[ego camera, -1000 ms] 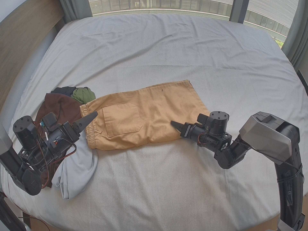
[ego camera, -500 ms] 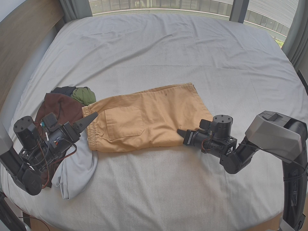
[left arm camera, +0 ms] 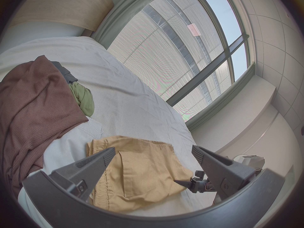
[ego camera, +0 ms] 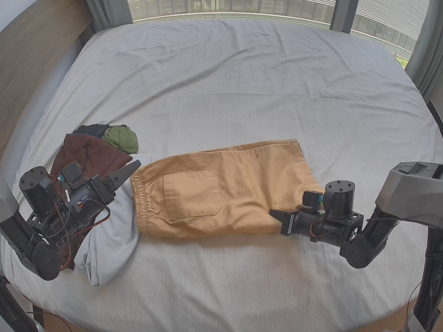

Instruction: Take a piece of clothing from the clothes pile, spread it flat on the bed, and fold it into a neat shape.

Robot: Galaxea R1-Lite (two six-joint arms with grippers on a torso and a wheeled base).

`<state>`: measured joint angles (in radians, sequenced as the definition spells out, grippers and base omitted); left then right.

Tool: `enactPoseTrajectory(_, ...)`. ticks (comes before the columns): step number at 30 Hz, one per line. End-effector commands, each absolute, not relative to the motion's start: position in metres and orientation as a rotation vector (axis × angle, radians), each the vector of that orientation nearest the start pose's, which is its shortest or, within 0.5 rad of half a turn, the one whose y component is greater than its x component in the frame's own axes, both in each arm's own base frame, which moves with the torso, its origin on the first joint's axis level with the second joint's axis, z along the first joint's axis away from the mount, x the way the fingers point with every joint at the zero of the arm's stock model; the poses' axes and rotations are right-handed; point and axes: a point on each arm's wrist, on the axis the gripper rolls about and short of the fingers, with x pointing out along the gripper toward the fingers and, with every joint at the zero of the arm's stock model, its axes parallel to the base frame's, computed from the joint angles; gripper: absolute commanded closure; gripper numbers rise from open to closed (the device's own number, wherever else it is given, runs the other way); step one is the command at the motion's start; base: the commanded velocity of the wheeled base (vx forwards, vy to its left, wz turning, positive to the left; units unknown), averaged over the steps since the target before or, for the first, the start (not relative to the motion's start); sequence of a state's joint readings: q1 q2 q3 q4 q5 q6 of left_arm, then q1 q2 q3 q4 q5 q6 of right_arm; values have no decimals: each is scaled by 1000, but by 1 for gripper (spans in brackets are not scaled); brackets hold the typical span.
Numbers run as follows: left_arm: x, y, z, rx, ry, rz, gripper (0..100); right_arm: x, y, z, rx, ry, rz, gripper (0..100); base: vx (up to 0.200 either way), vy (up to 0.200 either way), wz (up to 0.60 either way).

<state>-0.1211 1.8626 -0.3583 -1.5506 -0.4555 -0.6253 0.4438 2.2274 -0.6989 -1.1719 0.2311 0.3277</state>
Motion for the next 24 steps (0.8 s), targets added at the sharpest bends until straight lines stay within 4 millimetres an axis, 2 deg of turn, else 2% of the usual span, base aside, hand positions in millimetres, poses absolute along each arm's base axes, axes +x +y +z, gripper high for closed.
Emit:
enactPoseTrajectory(1, 270, -43, 122, -600, 136, -572, 0, 299, 146, 38, 248, 489, 598, 100, 0, 0, 0)
enactPoseTrajectory(16, 270, -43, 122, -600, 136, -572, 0, 256, 114, 24, 188, 623, 544, 100, 0, 0, 0)
enactPoseTrajectory(24, 270, -43, 123, -600, 134, -572, 0, 254, 111, 21, 192, 631, 536, 100, 0, 0, 0)
